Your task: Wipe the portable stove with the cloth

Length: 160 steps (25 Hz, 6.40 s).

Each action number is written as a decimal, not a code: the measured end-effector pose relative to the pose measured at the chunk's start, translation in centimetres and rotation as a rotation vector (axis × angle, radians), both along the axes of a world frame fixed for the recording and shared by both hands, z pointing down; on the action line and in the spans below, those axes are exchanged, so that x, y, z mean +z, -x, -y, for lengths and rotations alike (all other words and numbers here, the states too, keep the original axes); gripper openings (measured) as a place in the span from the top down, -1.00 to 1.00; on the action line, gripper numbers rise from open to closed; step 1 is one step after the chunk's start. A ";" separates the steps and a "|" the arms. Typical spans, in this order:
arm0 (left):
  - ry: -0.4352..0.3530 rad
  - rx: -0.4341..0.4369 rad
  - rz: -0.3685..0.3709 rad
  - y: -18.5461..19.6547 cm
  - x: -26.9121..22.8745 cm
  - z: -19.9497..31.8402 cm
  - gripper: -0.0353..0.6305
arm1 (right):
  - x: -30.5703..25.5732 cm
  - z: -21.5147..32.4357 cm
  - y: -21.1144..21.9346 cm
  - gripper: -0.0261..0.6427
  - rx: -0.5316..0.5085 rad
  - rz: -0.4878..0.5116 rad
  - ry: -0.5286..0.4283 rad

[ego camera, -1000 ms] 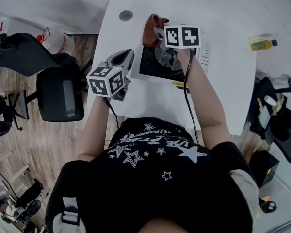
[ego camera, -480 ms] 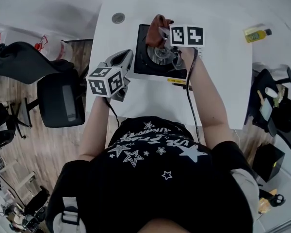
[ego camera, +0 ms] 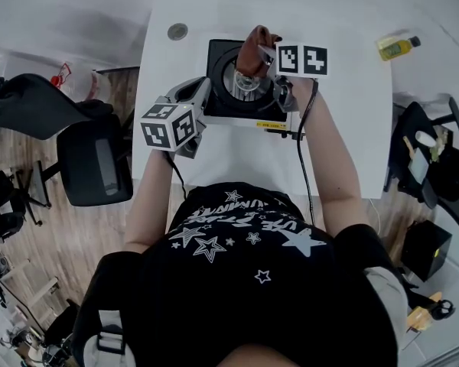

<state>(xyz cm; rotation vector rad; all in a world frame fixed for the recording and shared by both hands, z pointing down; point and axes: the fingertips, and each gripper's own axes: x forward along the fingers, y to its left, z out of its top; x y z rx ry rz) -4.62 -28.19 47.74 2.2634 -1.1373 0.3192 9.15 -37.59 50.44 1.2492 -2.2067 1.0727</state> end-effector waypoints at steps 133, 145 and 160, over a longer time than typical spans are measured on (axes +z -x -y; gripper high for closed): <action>0.029 0.060 -0.049 1.9 0.3 -1.7 0.87 | 0.0 -6.7 5.3 0.74 -0.110 0.024 0.036; 0.024 0.084 -0.046 0.8 0.0 -2.1 0.87 | -0.2 -7.3 2.2 0.74 -0.050 0.021 0.031; 0.030 0.119 -0.045 -0.1 0.1 -2.5 0.87 | 0.0 -8.0 -2.9 0.74 0.036 -0.010 0.034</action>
